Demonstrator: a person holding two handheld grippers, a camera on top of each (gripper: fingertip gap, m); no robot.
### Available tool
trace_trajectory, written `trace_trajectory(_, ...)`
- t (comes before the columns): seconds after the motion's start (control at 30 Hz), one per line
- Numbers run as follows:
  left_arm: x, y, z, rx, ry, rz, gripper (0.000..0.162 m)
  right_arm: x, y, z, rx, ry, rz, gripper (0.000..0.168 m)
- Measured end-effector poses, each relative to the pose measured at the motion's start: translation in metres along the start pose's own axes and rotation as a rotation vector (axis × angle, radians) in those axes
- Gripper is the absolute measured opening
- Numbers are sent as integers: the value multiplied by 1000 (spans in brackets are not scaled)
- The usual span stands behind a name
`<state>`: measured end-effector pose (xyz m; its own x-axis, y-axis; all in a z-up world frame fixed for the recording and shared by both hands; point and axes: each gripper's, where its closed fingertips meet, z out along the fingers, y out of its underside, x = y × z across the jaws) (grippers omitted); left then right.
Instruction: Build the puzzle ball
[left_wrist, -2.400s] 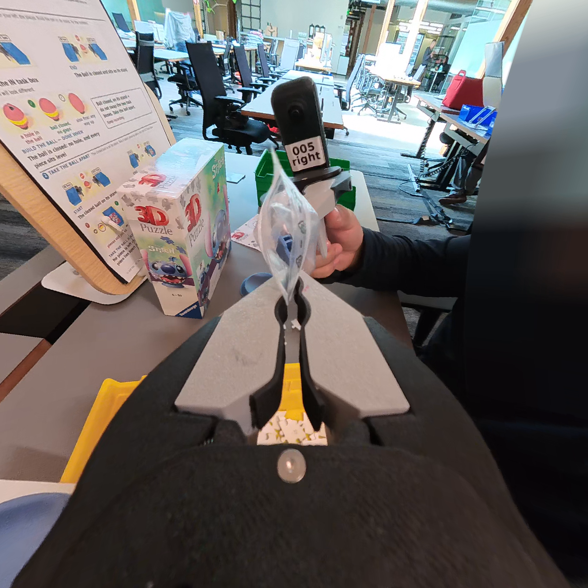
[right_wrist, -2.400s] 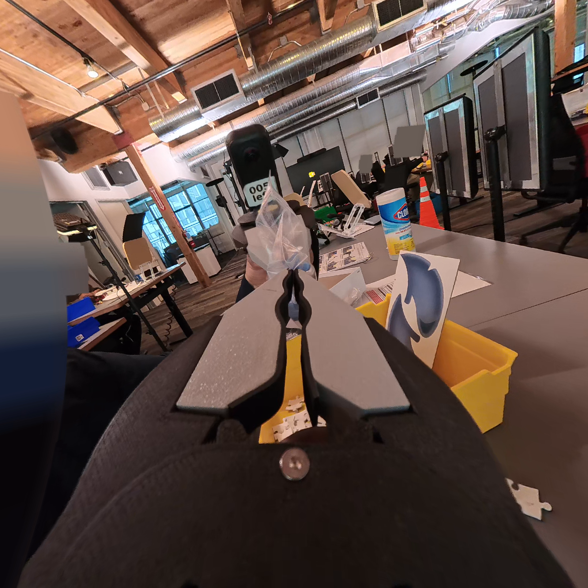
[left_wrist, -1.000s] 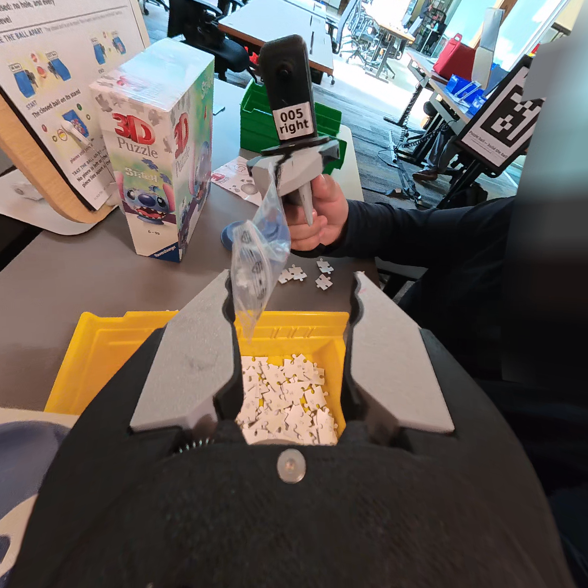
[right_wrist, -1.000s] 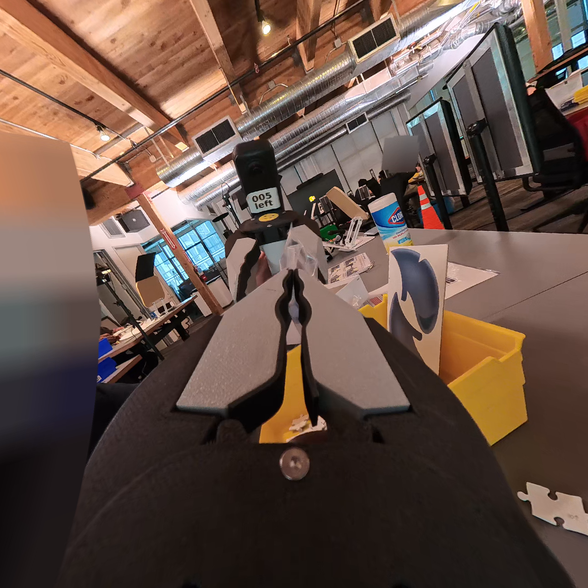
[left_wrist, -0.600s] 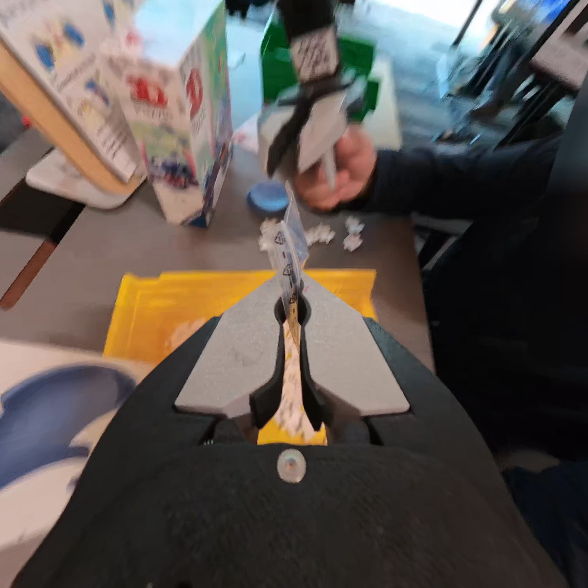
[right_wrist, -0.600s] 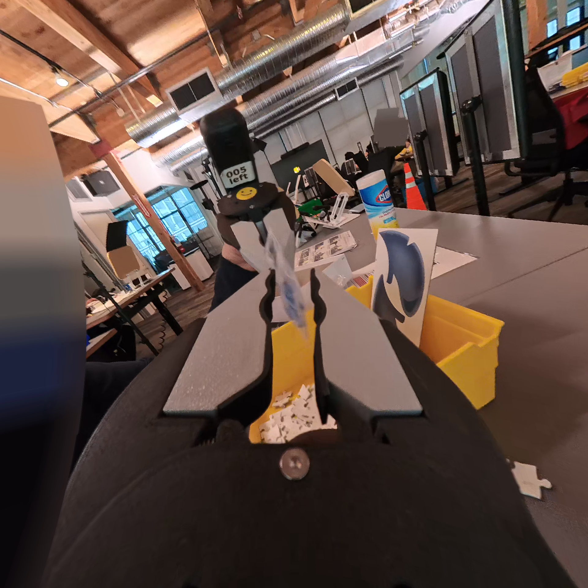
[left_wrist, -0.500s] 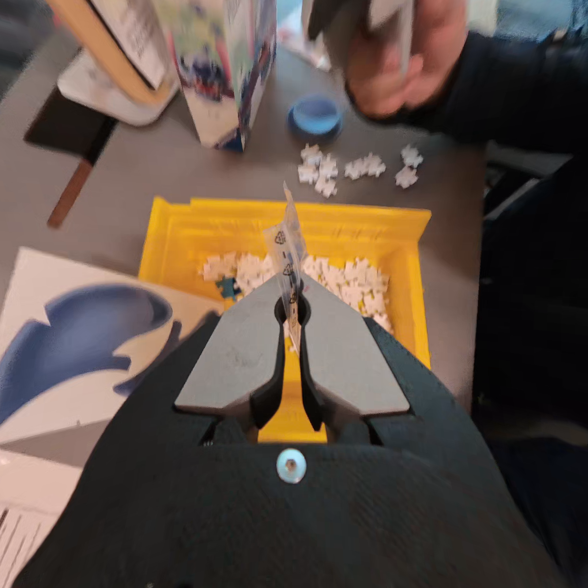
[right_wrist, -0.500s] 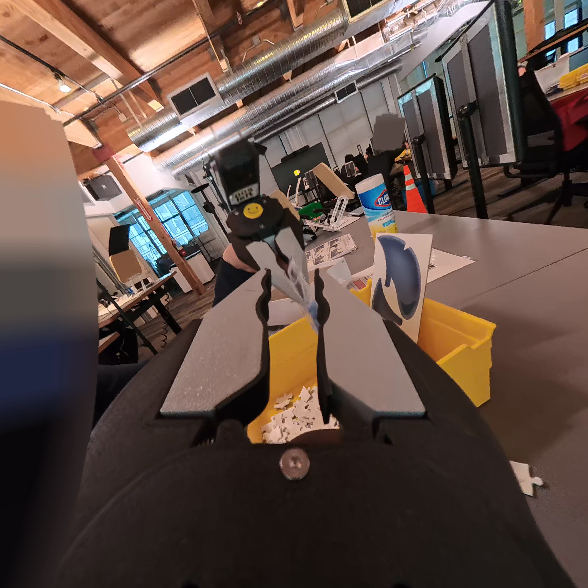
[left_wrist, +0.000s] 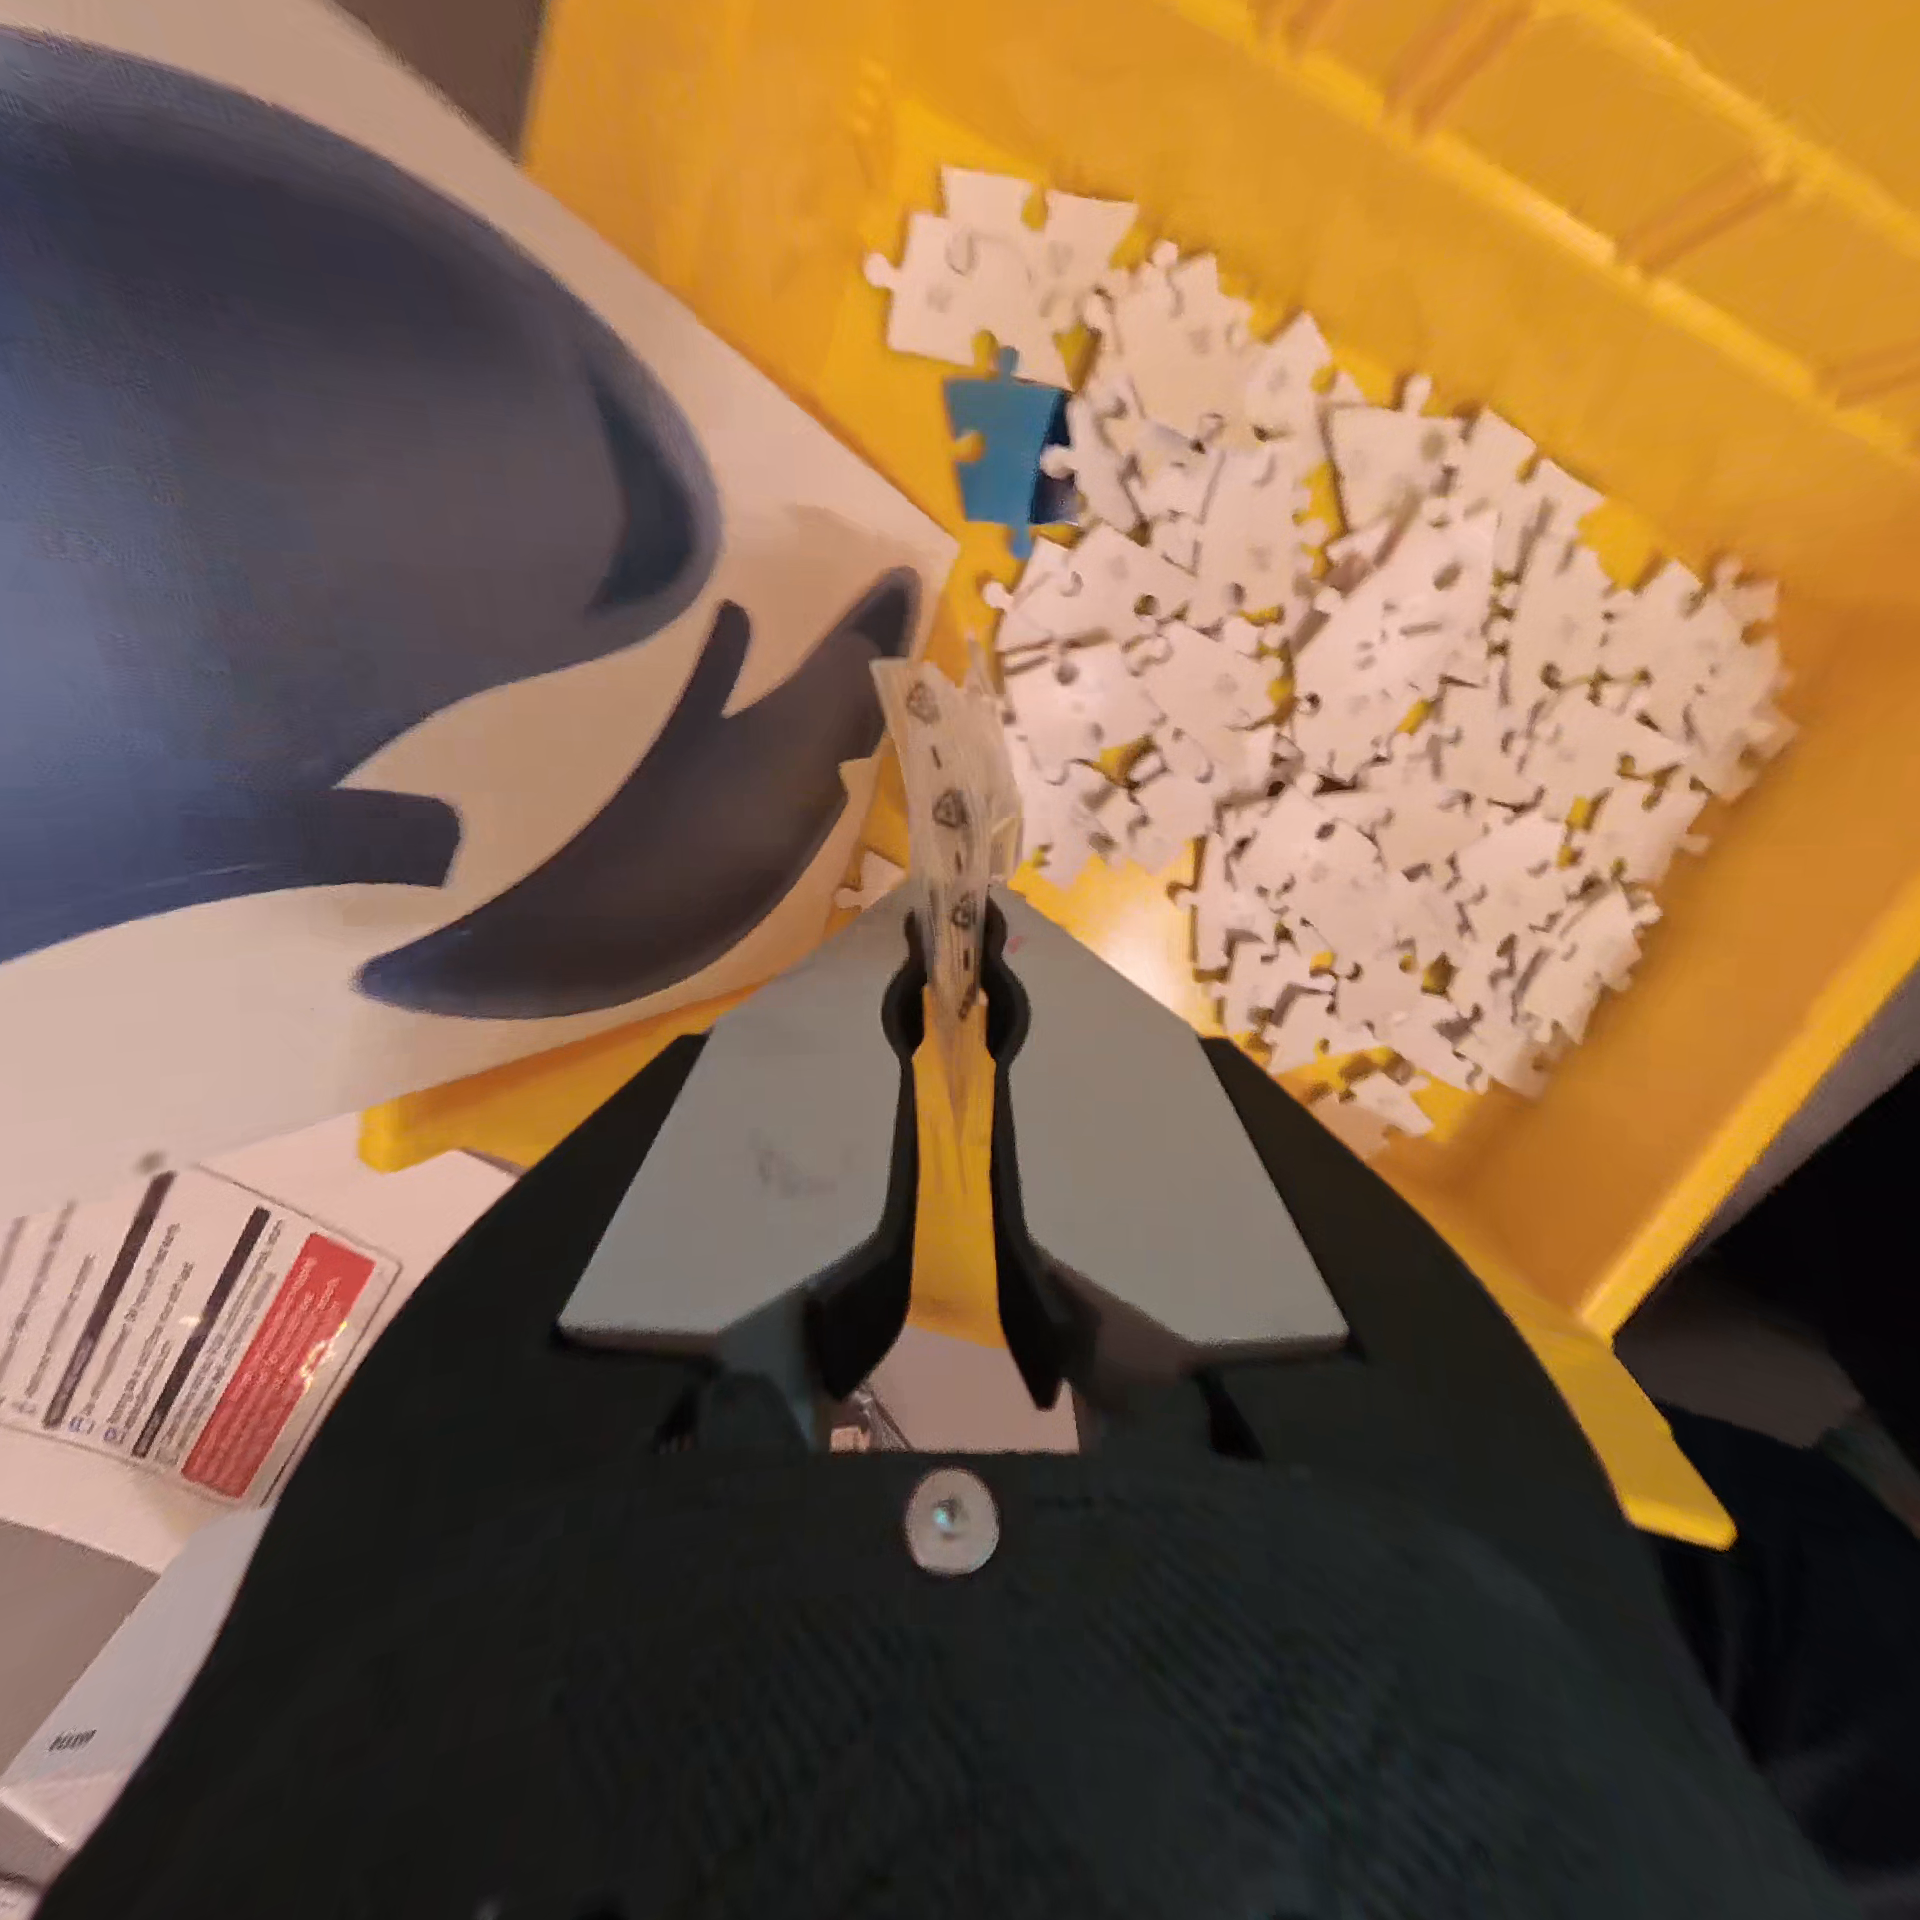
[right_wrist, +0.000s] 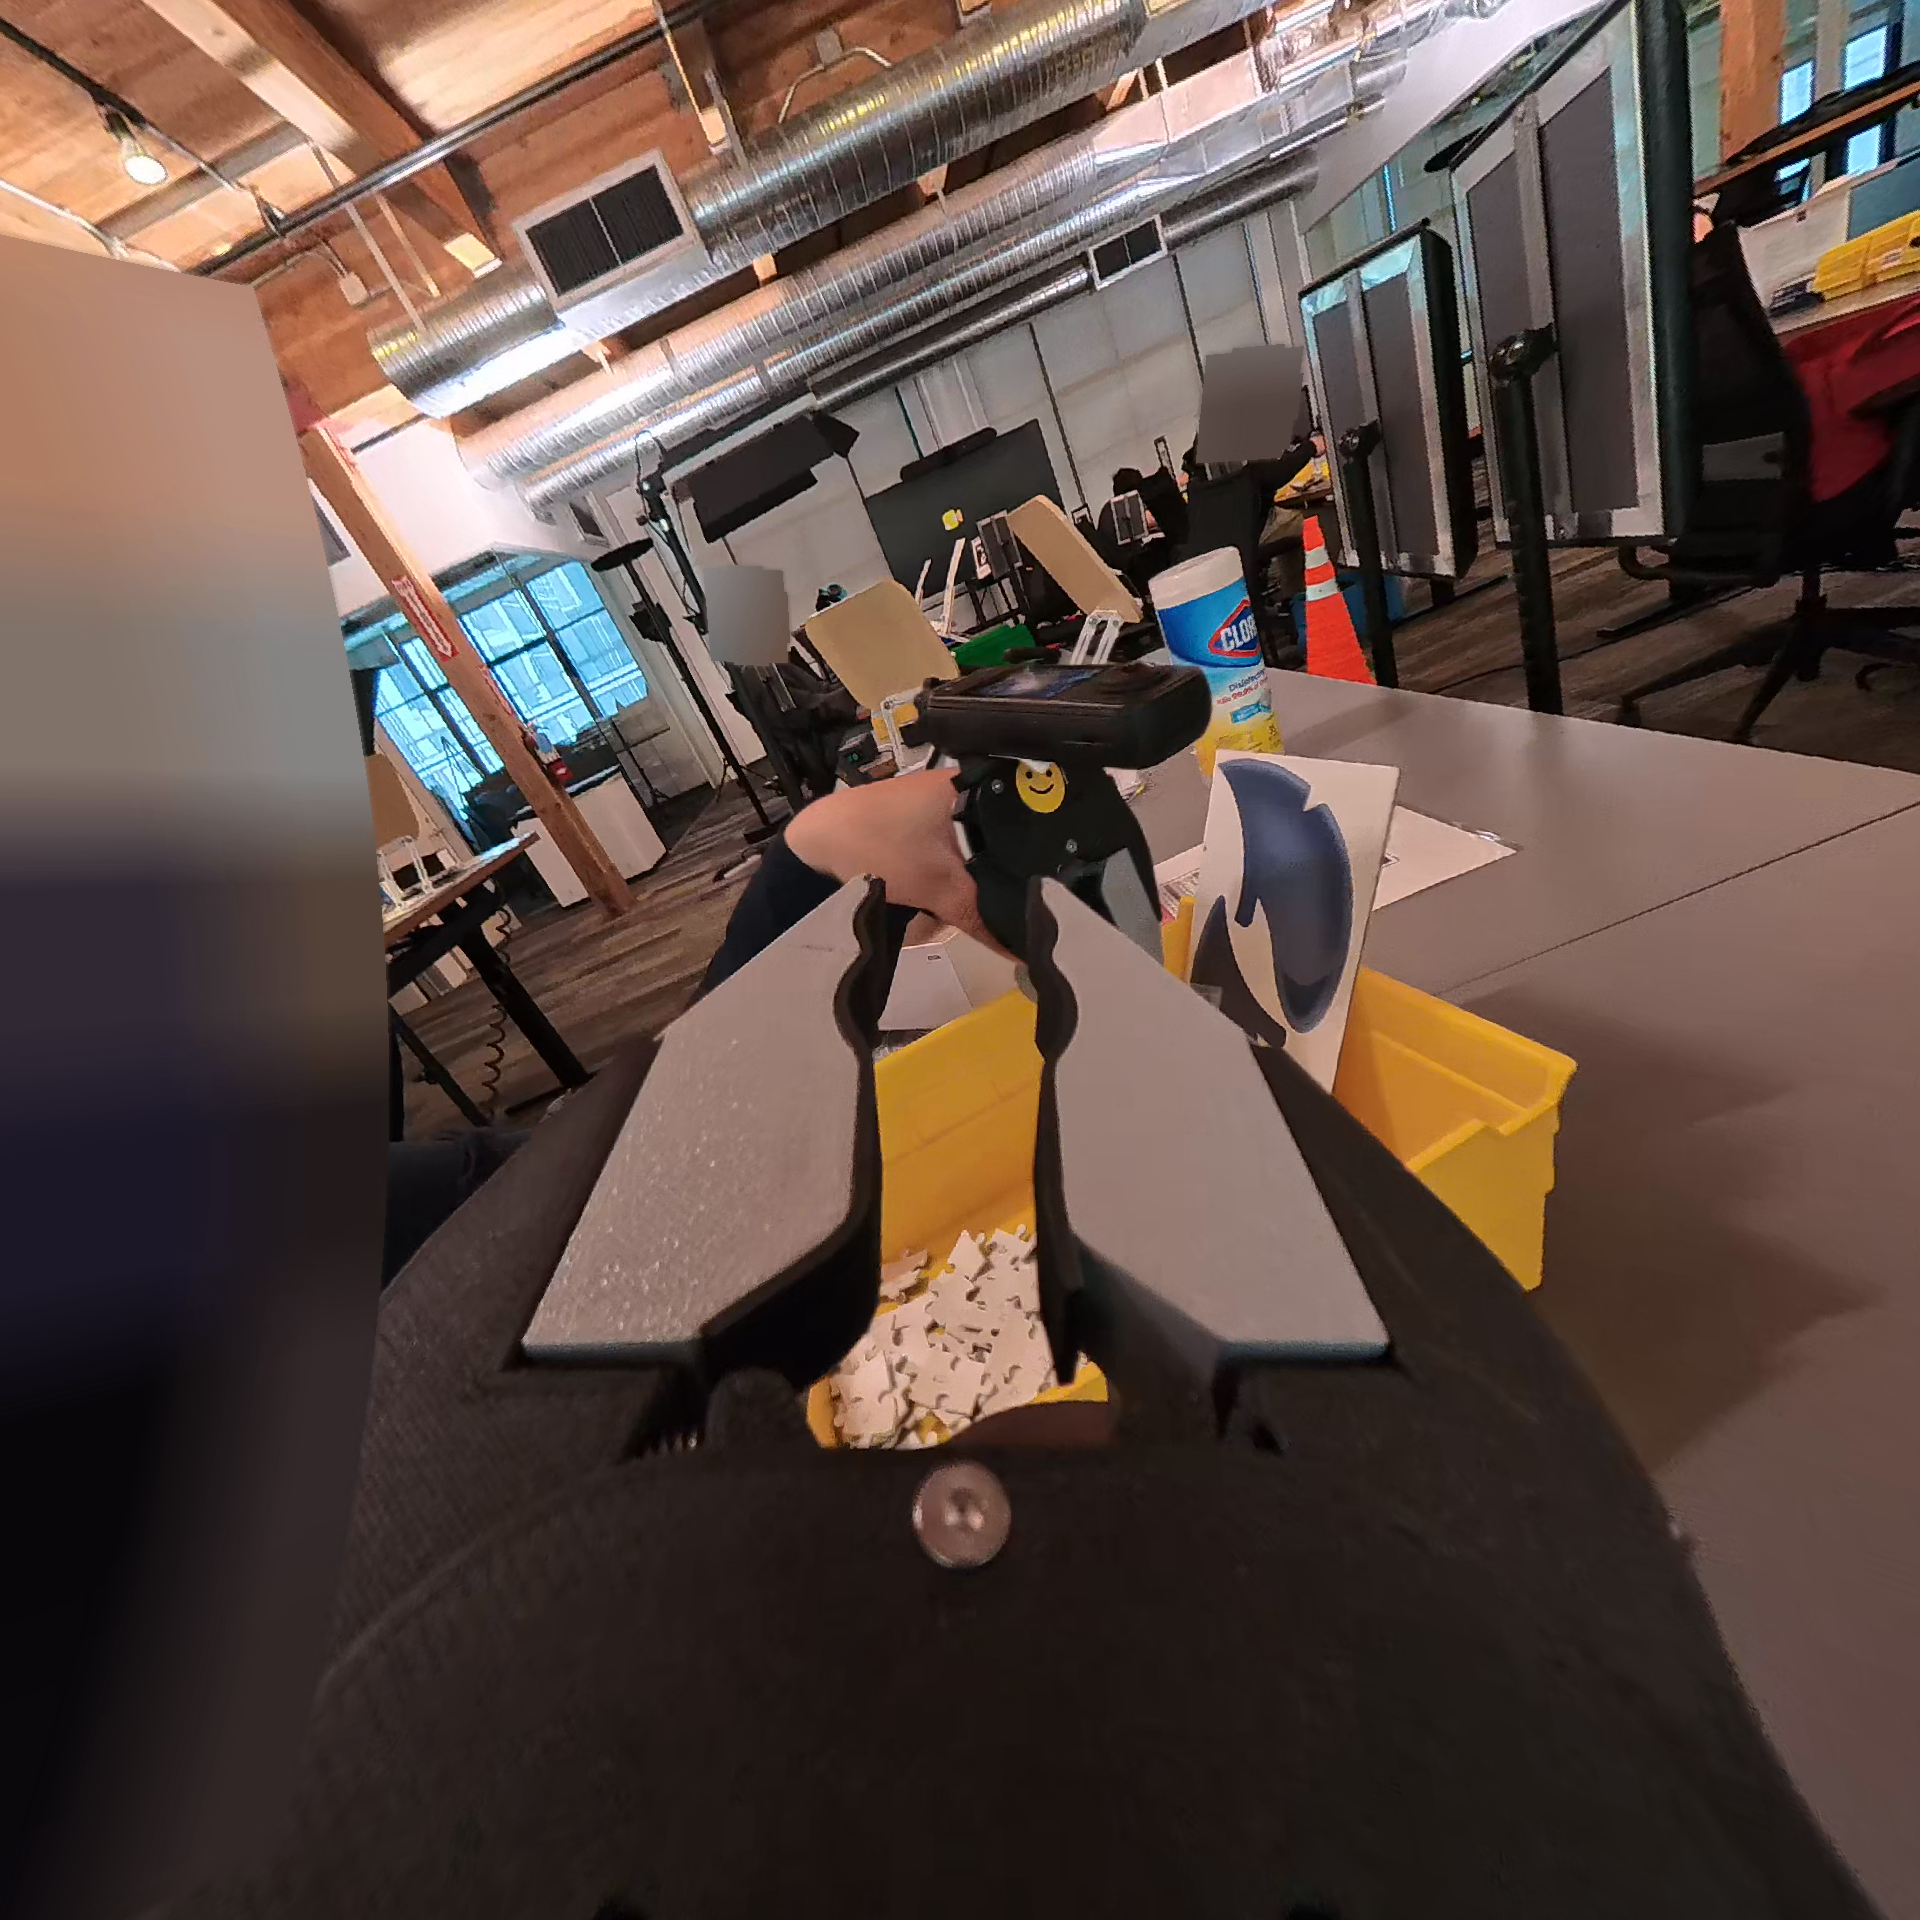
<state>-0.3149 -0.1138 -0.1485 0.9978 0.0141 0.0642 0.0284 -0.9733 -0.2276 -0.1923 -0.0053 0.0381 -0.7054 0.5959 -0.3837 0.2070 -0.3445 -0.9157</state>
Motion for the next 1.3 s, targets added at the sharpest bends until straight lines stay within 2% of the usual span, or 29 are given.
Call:
trace_trajectory(0.13,-23,-11,0,50,-77,-52,5,-2,0,0,-10,4,-23,23)
trace_trajectory(0.37,-32,-30,0,124,-121,6,0,-6,1,2,-22,2,-40,23)
trace_trajectory(0.47,-25,-20,9,61,-88,20,0,-6,0,1,-18,3,-40,23)
trace_trajectory(0.53,-30,-8,16,-14,-111,7,8,-6,0,0,-17,3,-39,23)
trace_trajectory(0.57,-29,-6,19,-29,-99,-2,7,-6,-1,0,-16,3,-38,23)
trace_trajectory(0.63,-27,-10,20,-14,-68,-10,9,-6,0,0,-17,3,-39,23)
trace_trajectory(0.7,-21,-18,14,48,-31,-7,21,-7,0,0,-23,3,-43,23)
trace_trajectory(0.83,-18,-33,-12,196,-18,-17,50,-6,2,1,-44,15,-65,24)
trace_trajectory(0.9,-22,-38,-29,270,-42,-36,59,-5,5,2,-65,25,-77,26)
trace_trajectory(1.0,-36,-47,-62,414,-125,-87,62,-3,16,4,-133,46,-102,33)
trace_trajectory(1.17,-48,-67,-129,729,-220,-169,60,2,53,14,-346,99,-161,60)
trace_trajectory(1.3,-45,-67,-157,853,-224,-187,60,1,70,26,-448,144,-221,62)
